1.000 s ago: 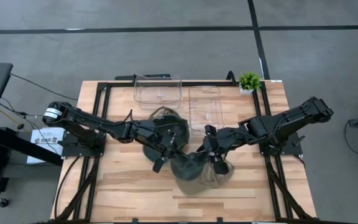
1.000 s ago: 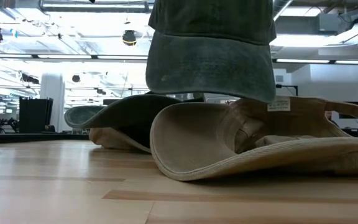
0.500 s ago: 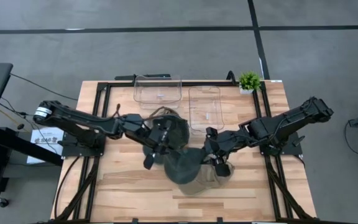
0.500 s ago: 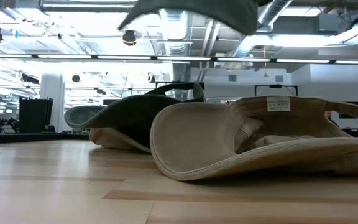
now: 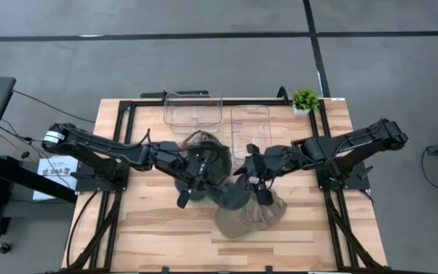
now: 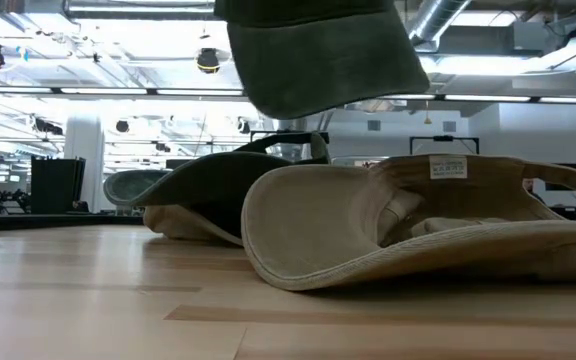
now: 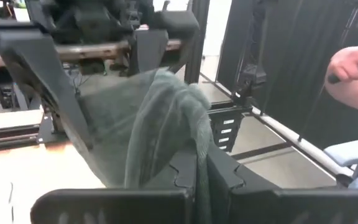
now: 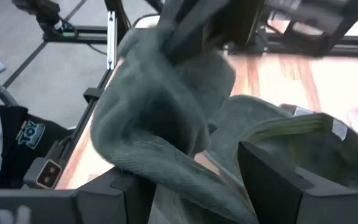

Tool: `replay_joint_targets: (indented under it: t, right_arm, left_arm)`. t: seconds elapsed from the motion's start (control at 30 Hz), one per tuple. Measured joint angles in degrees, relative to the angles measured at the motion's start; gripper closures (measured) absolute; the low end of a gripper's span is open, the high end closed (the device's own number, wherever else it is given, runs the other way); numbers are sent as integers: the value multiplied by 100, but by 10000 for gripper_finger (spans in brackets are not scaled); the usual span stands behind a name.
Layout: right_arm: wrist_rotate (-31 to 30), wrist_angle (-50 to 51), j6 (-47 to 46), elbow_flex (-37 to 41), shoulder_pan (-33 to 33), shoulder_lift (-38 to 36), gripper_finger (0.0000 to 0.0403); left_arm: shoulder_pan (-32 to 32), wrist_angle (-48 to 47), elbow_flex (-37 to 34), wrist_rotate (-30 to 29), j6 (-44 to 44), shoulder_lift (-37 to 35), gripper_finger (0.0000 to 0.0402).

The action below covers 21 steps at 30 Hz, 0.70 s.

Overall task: Pick & Place hat
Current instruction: Put the bottom gray cap into the right transparent bin

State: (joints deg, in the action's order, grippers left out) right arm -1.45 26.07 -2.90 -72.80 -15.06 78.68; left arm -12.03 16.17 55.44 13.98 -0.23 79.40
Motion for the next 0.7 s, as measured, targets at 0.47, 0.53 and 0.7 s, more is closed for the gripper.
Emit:
replay_joint_targets:
  t: [0.47,0.53,0.7]
  right_arm:
    - [149,1219,-1064,-236,-399,216,177]
    - [149,1205,-1097,-234,-516,305,167]
    - [106,1104,-1036,-235,-588,394,148]
  left_arm:
    - [7,-117,-4,0,-2,47,390]
    - [7,-117,-4,0,21,47,389]
    - [7,-131,-4,2,16,47,391]
